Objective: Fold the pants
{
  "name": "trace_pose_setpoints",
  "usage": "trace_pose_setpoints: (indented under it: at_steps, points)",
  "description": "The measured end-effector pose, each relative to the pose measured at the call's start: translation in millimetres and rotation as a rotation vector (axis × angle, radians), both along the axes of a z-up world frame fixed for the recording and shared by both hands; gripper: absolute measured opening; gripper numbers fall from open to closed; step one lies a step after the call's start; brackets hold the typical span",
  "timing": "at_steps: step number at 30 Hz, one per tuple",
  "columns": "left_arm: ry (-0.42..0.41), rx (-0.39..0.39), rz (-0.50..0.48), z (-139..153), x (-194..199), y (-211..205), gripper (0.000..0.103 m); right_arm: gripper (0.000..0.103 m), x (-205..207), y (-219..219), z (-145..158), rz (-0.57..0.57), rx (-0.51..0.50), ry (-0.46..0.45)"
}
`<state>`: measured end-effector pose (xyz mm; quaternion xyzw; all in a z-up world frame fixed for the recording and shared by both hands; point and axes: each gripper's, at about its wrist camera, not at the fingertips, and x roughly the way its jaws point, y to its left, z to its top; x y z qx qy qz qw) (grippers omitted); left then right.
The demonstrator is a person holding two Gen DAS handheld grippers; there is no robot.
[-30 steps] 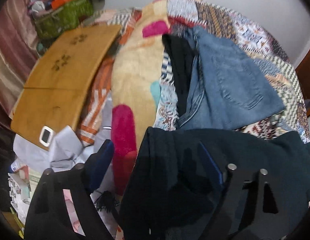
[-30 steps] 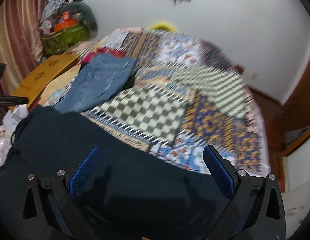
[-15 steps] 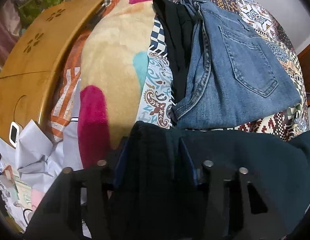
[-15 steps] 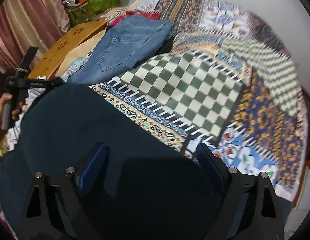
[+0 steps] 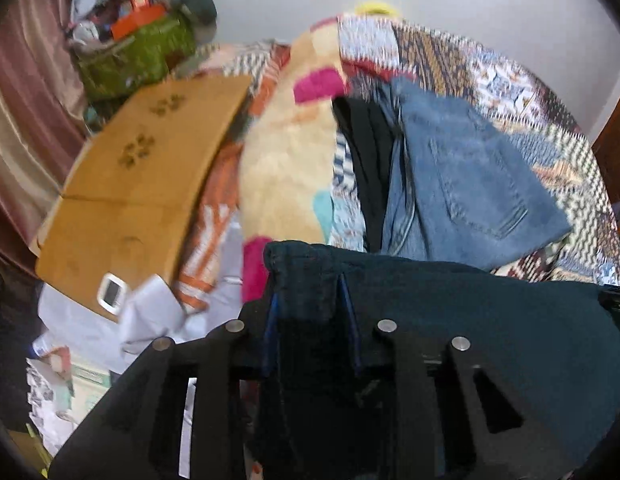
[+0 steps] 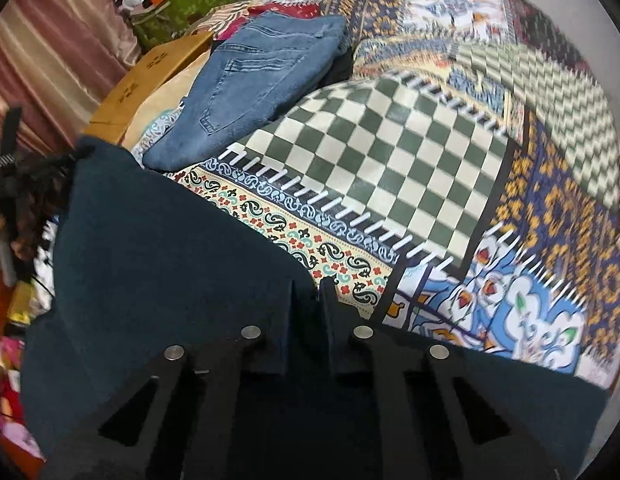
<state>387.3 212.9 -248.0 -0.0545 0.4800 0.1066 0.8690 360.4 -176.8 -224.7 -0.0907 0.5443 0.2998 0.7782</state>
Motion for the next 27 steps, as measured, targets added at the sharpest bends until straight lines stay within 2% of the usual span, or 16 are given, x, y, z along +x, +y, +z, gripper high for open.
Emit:
trace_pose_setpoints:
  at_steps: [2,3,4,5,7,12,17,27]
  points:
    - [-0.037,-0.002,0.022,17.9,-1.4,6.3,0.025,0.009,1.7,6.9,11.5,-0.011,-0.014,-0.064]
    - [-0.052,0.016,0.042,25.9,-1.7,10.4,0.007,0.009,4.8,9.1,18.6,-0.019,-0.015,-0.090]
    - [-0.059,0.030,0.065,33.8,-1.3,16.2,0.010,0.009,9.0,11.8,27.7,-0.037,-0.021,-0.129]
    - [-0.069,-0.018,0.064,40.8,-0.7,25.4,0.010,0.009,12.0,13.0,34.9,-0.045,-0.017,-0.153]
    - [-0.081,-0.060,0.075,49.3,-3.8,35.9,0.010,0.008,18.8,15.1,52.2,-0.063,0.002,-0.205]
    - [-0.095,-0.030,0.054,61.8,-27.6,34.4,0.010,0.008,6.4,18.1,89.1,-0.055,0.052,-0.294]
    - [-0.119,-0.077,0.022,70.1,-63.2,32.2,0.010,0.008,-24.1,12.1,106.0,-0.039,0.067,-0.313]
    - [-0.131,-0.068,-0.043,82.6,-134.5,14.6,0.010,0.008,-105.3,-10.4,119.3,-0.028,0.096,-0.301]
